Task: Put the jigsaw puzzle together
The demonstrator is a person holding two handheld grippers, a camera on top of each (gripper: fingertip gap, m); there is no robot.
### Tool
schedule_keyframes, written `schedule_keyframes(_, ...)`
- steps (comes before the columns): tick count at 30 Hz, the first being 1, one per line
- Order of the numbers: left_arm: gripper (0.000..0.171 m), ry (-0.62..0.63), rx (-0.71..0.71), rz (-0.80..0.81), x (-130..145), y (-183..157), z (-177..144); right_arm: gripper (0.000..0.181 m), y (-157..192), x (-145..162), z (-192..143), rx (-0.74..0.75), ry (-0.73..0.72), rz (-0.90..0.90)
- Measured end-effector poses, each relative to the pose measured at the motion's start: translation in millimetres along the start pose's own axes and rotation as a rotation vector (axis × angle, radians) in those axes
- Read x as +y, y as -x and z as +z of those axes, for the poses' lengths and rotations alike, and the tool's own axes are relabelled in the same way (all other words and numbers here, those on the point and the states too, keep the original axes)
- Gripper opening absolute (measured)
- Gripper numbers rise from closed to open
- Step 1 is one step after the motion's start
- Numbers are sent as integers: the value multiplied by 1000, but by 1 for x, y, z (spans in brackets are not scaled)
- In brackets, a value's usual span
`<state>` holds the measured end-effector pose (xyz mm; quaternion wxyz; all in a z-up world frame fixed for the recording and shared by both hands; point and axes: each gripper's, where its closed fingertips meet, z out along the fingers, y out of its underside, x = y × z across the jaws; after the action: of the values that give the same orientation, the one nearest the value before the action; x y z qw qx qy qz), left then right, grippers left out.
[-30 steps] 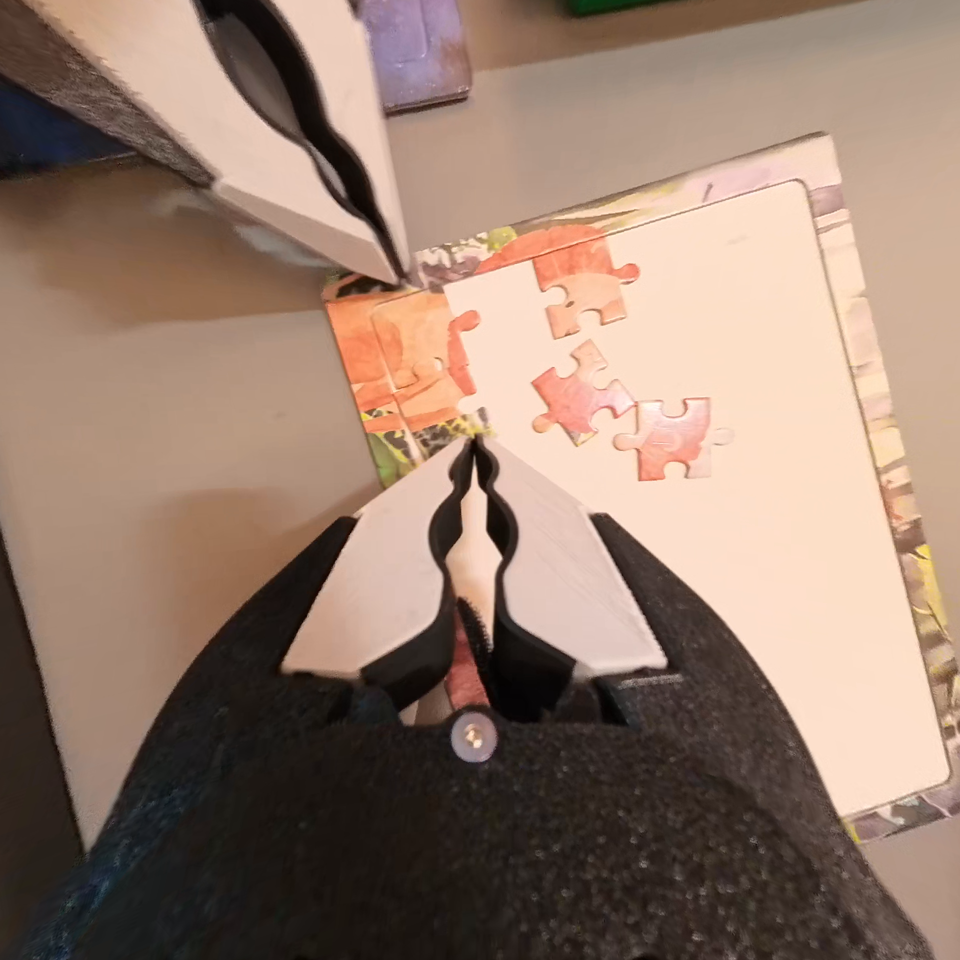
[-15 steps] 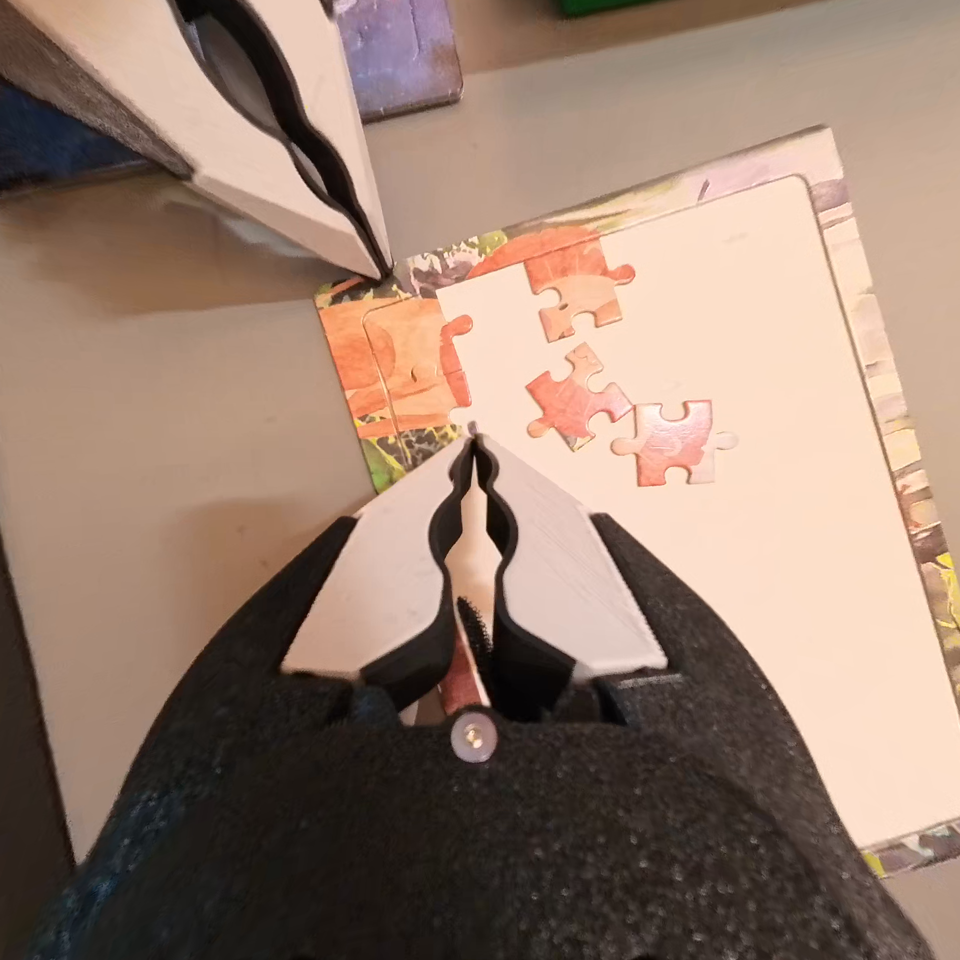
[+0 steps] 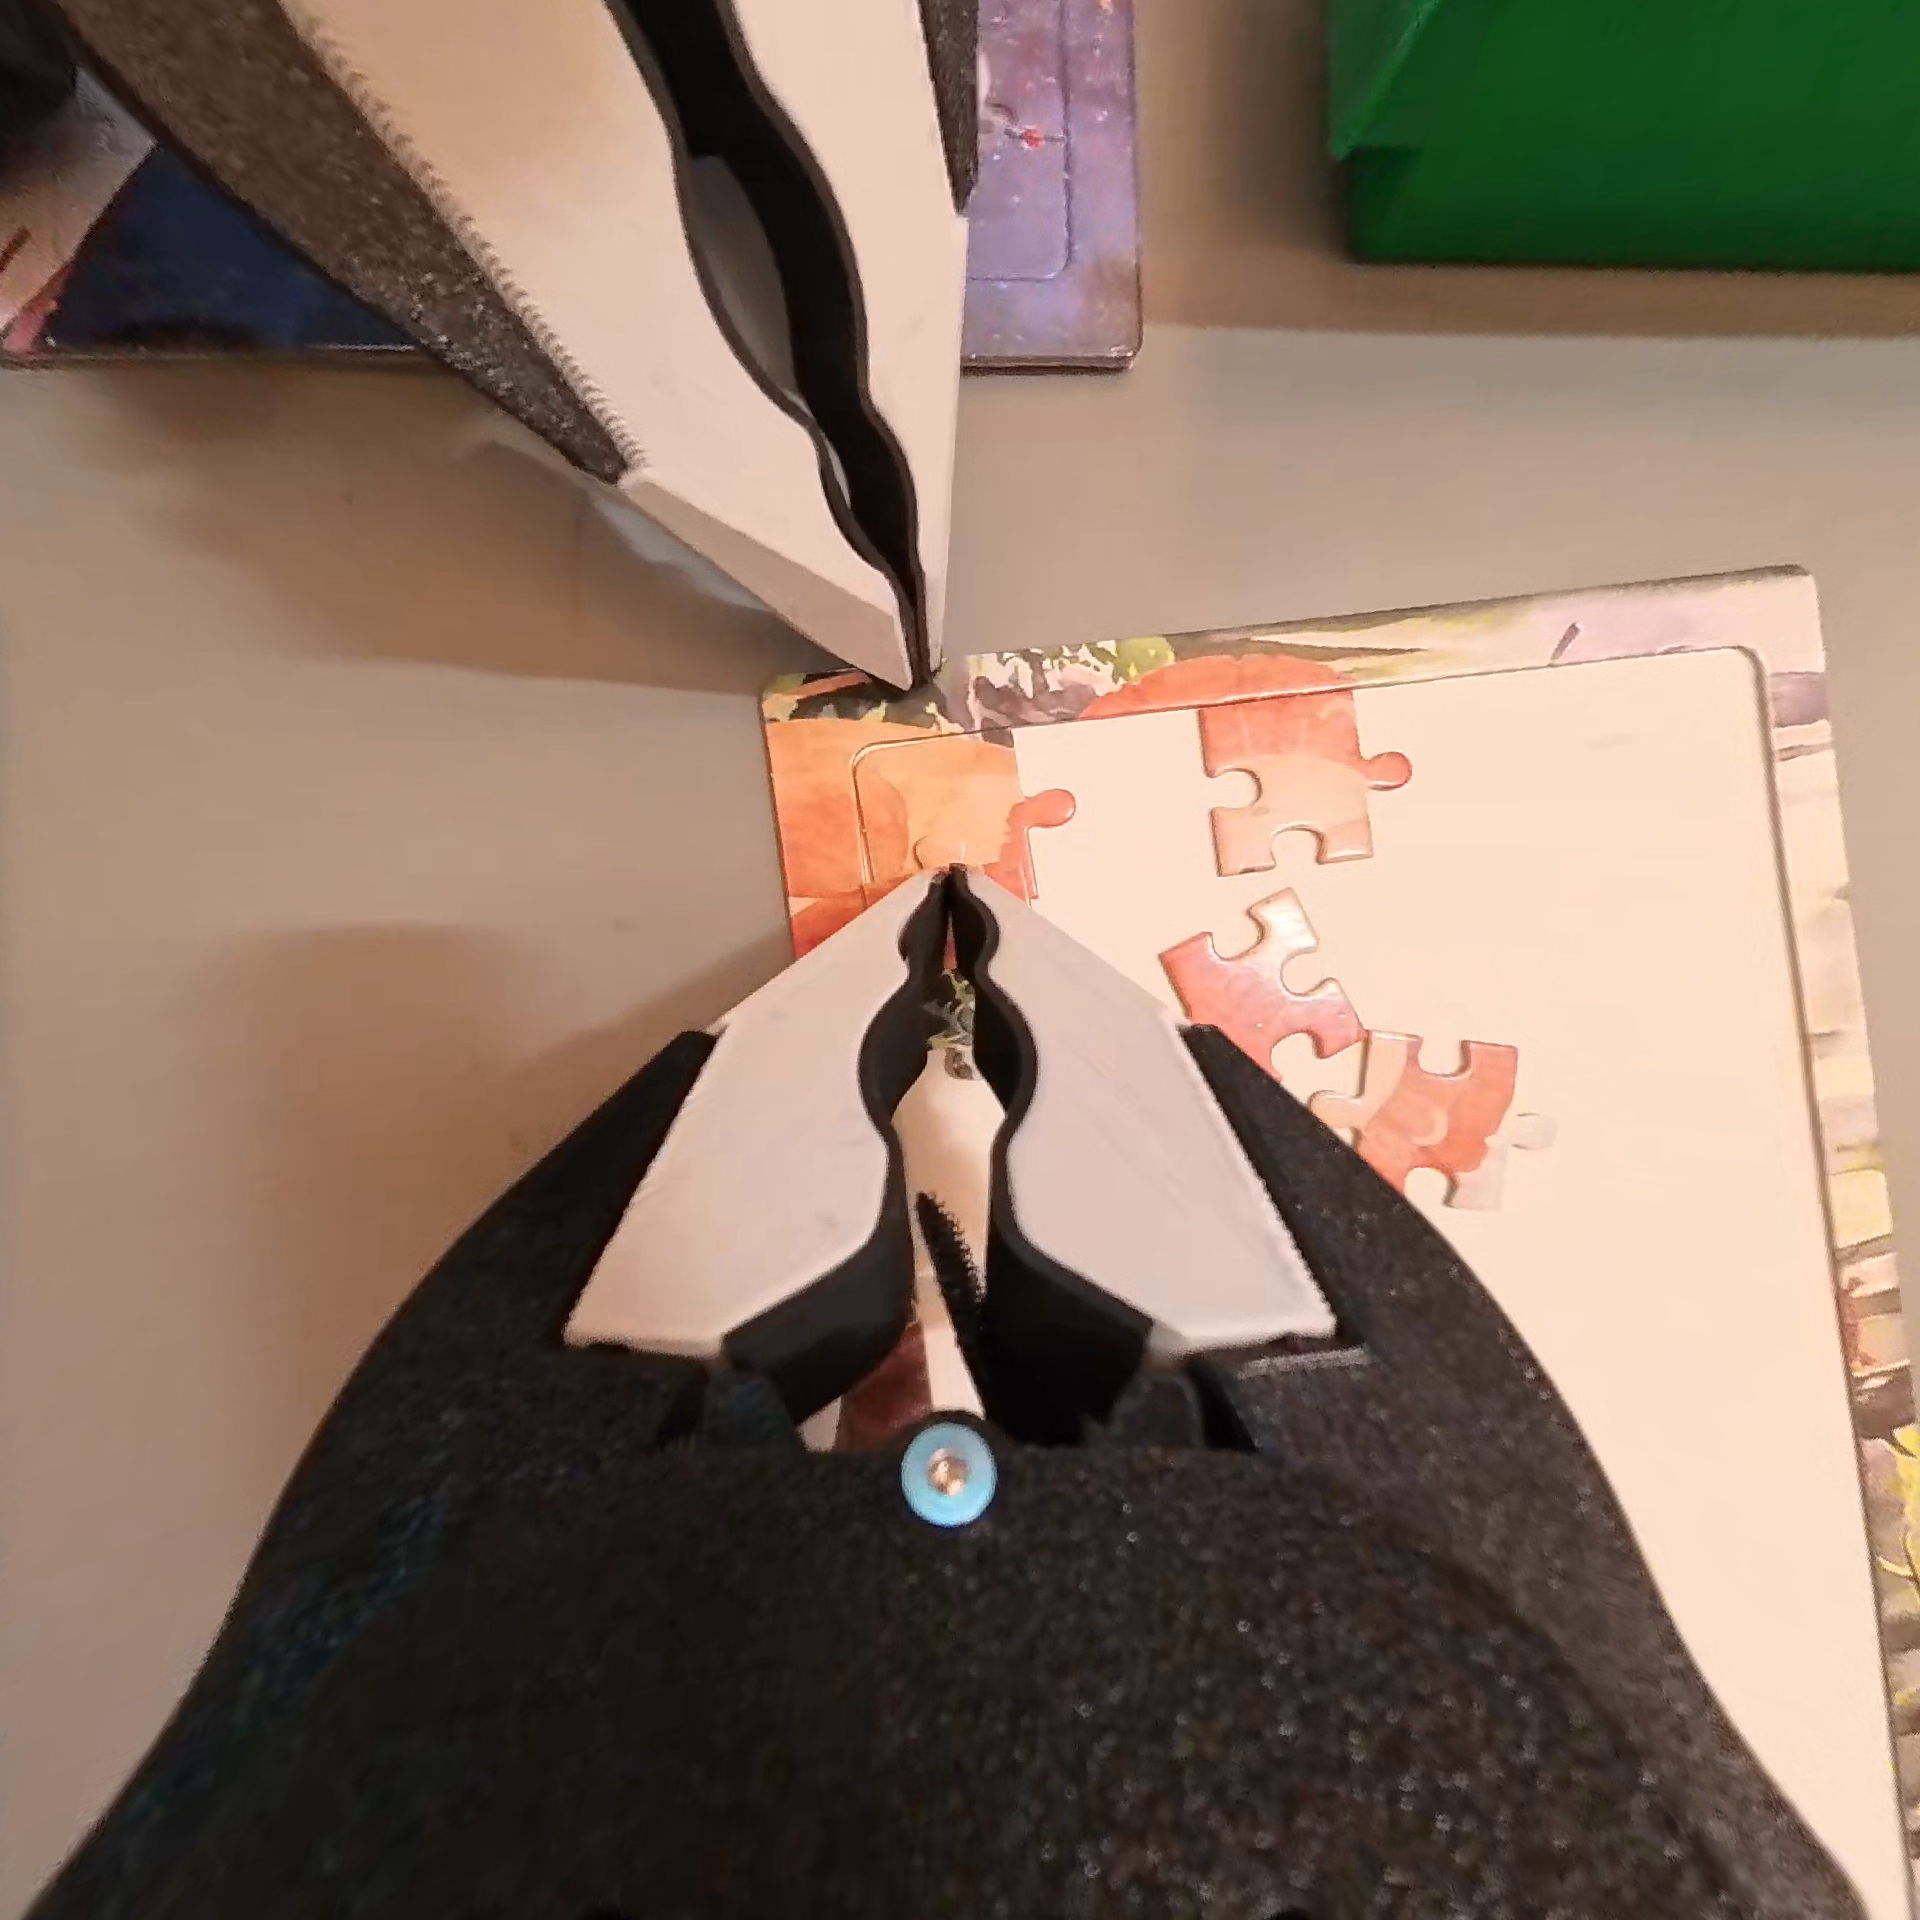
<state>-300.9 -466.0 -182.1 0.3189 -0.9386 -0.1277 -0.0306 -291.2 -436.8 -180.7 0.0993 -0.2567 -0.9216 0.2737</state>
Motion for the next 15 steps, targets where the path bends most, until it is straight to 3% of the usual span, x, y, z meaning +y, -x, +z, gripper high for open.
schedule_keyframes(15, 0, 0, 0, -3, 0, 0, 0, 0, -4, 7, -3, 17, 34, 24)
